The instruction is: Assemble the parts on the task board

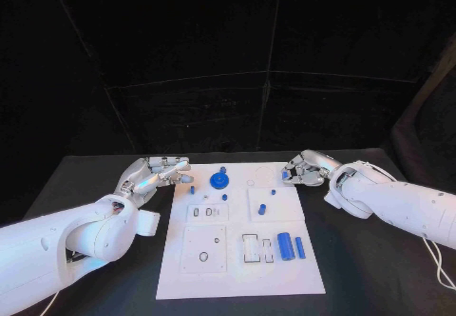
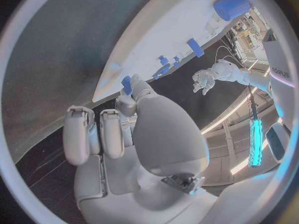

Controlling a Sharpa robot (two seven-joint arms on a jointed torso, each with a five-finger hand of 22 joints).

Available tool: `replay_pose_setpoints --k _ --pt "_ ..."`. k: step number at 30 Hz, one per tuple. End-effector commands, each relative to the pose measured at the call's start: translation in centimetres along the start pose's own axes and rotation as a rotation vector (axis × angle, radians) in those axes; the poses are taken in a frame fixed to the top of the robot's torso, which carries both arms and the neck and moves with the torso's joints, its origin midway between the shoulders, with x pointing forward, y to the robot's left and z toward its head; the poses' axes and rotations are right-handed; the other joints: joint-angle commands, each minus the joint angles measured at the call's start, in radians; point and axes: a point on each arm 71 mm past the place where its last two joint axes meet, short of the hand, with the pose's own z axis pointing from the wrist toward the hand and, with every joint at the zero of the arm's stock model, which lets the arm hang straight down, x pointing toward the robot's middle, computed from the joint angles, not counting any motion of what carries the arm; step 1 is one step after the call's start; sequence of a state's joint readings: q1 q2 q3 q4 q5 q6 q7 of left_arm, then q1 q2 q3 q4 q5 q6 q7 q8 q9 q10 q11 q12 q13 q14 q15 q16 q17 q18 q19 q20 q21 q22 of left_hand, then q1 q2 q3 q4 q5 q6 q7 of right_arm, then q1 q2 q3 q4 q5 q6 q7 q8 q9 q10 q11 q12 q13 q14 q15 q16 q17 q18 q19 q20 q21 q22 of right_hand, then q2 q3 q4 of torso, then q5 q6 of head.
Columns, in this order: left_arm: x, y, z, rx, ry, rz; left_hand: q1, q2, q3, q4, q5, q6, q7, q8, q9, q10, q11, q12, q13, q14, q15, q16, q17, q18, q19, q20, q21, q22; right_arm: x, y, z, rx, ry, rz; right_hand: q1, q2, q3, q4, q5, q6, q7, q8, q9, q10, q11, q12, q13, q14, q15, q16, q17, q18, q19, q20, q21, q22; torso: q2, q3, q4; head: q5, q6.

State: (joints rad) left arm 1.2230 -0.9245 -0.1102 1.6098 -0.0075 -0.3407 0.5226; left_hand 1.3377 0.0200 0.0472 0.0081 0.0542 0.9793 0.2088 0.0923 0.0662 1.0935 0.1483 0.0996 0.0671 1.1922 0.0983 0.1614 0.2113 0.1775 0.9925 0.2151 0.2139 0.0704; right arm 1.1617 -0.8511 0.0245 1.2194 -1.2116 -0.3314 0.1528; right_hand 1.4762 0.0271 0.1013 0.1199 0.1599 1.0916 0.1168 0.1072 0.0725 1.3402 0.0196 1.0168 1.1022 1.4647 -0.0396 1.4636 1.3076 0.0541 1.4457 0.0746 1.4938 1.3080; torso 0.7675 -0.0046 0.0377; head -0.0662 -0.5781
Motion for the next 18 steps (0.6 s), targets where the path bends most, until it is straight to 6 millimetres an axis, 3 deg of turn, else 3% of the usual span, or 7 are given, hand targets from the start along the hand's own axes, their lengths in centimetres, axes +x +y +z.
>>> replay_pose_setpoints --k 1,6,9,16,18 --pt "0.1 -0.1 0.0 0.005 0.012 -0.002 0.0 0.012 0.001 -0.009 -0.004 0.003 0.004 -0.006 -0.001 0.002 0.005 -0.008 -0.001 0.005 0.002 -0.005 0.001 0.007 0.008 0.0 -0.007 -0.002 -0.6 0.9 -0.3 0.005 -0.086 0.035 0.007 0.019 0.012 0.0 -0.005 0.019 -0.013 0.004 0.006 0.003 -0.001 0.004 0.0 0.066 -0.008 0.005 0.061 -0.014 0.001 -0.007 0.006 0.088 -0.001 -0.0015 0.0 0.0 -0.001" --pt "0.1 -0.2 -0.1 0.004 0.012 -0.005 0.0 0.012 0.001 -0.009 -0.004 0.003 0.004 -0.006 -0.001 0.002 0.005 -0.008 -0.001 0.005 0.002 -0.005 0.001 0.007 0.008 0.0 -0.007 -0.002 0.1 3.4 -0.6 0.0 -0.076 0.059 0.0 0.017 0.027 -0.004 -0.005 0.008 -0.008 -0.005 0.002 -0.003 0.003 -0.007 -0.007 0.066 -0.006 0.004 0.061 -0.014 0.002 -0.007 0.006 0.088 -0.003 -0.0032 -0.0013 0.001 0.002" --pt "0.1 -0.2 -0.1 -0.005 0.005 -0.025 0.0 0.012 0.001 -0.009 -0.004 0.003 0.004 -0.006 -0.001 0.002 0.006 -0.008 -0.001 0.005 0.002 -0.005 0.001 0.007 0.007 0.0 -0.007 -0.002 0.9 5.9 -0.5 -0.011 -0.054 0.053 -0.005 0.016 0.034 -0.005 -0.007 0.004 -0.006 -0.009 0.001 -0.005 0.005 -0.012 -0.01 0.066 -0.004 0.004 0.061 -0.014 0.002 -0.006 0.006 0.089 -0.005 -0.0064 -0.0005 0.003 0.0" --pt "0.0 -0.3 -0.2 -0.011 -0.005 -0.043 0.001 0.012 0.001 -0.01 -0.004 0.003 0.004 -0.007 -0.001 0.002 0.006 -0.008 -0.001 0.004 0.002 -0.006 0.001 0.007 0.007 0.0 -0.007 -0.002 3.2 11.4 0.5 -0.087 -0.003 -0.014 -0.01 0.014 0.04 -0.005 -0.007 0.002 -0.005 -0.012 0.0 -0.005 0.006 -0.012 -0.009 0.066 -0.003 0.004 0.061 -0.014 0.002 -0.005 0.006 0.089 -0.01 -0.0127 0.0046 0.015 -0.013" --pt "0.0 -0.3 -0.2 -0.01 -0.005 -0.045 0.001 0.012 0.001 -0.01 -0.004 0.003 0.004 -0.007 -0.001 0.002 0.006 -0.008 -0.001 0.004 0.002 -0.006 0.001 0.007 0.007 0.0 -0.007 -0.002 4.0 13.2 0.8 -0.12 0.013 -0.039 -0.015 0.012 0.043 -0.004 -0.011 0.002 -0.004 -0.013 0.0 -0.004 0.006 -0.013 -0.009 0.066 -0.003 0.004 0.061 -0.015 0.002 -0.004 0.006 0.089 -0.009 -0.0122 0.0046 0.018 -0.015"
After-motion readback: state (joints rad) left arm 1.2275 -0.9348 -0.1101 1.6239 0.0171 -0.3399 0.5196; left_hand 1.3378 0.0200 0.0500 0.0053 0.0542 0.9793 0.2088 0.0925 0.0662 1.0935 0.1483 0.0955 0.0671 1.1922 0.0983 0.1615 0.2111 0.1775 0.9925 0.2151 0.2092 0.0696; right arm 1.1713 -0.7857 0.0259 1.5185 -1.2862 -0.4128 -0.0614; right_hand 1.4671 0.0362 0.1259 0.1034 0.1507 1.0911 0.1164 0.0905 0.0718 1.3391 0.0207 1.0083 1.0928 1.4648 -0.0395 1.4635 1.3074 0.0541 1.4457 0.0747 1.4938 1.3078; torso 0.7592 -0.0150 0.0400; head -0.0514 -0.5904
